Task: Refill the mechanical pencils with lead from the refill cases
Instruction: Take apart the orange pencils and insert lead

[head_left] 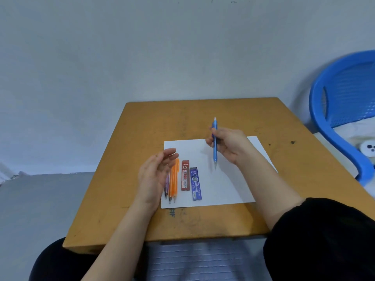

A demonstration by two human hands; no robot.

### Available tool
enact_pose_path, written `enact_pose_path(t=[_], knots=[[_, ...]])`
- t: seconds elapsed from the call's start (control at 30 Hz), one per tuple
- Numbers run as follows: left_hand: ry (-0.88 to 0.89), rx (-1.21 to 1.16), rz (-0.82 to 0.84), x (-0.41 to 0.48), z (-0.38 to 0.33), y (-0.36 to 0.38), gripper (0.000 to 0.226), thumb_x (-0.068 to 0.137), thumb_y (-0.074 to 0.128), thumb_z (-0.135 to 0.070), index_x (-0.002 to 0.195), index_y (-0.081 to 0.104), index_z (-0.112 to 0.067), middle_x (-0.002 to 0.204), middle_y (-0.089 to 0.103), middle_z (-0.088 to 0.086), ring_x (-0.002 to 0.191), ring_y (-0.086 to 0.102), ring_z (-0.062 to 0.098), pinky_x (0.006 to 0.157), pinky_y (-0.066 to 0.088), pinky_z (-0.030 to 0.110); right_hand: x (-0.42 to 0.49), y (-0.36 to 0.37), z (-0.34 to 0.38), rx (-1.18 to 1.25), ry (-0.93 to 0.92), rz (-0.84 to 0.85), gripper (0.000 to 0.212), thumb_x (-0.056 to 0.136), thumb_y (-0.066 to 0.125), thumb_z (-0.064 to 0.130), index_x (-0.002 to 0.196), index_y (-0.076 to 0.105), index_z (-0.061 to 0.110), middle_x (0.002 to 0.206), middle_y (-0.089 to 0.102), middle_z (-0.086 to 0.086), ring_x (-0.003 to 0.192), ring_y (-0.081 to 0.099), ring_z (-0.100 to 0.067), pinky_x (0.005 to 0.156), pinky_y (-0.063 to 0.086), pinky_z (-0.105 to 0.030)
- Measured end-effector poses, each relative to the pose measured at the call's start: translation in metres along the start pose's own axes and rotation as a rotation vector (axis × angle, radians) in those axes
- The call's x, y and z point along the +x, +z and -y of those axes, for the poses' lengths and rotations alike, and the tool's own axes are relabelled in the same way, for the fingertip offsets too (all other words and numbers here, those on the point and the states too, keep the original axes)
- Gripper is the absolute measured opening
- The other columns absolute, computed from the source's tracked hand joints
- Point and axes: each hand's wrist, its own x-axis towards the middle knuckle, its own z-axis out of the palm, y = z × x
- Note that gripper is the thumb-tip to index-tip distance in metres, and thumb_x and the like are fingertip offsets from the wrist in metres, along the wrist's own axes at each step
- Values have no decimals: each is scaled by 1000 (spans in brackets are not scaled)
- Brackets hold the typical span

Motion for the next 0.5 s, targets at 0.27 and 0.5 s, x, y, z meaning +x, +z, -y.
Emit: enact_pose_path(t=[0.27, 0.5], knots=[[483, 927, -81, 6, -1, -33, 12, 94, 58, -21, 102, 64, -27, 105, 61, -23, 105, 57, 0, 86, 52, 38, 1, -29, 4, -819, -287, -192, 27, 85, 69, 15, 112, 70, 8, 90, 61, -3, 83, 55, -18, 76, 44, -28], [241, 1253, 6, 11, 4, -31, 40, 93, 58, -31, 132, 56, -25, 142, 47, -10, 130, 38, 8, 105, 33, 35, -3, -31, -10, -1227, -363, -204, 33, 90, 62, 18, 123, 64, 12, 87, 62, -4, 81, 57, -19, 73, 45, -29]])
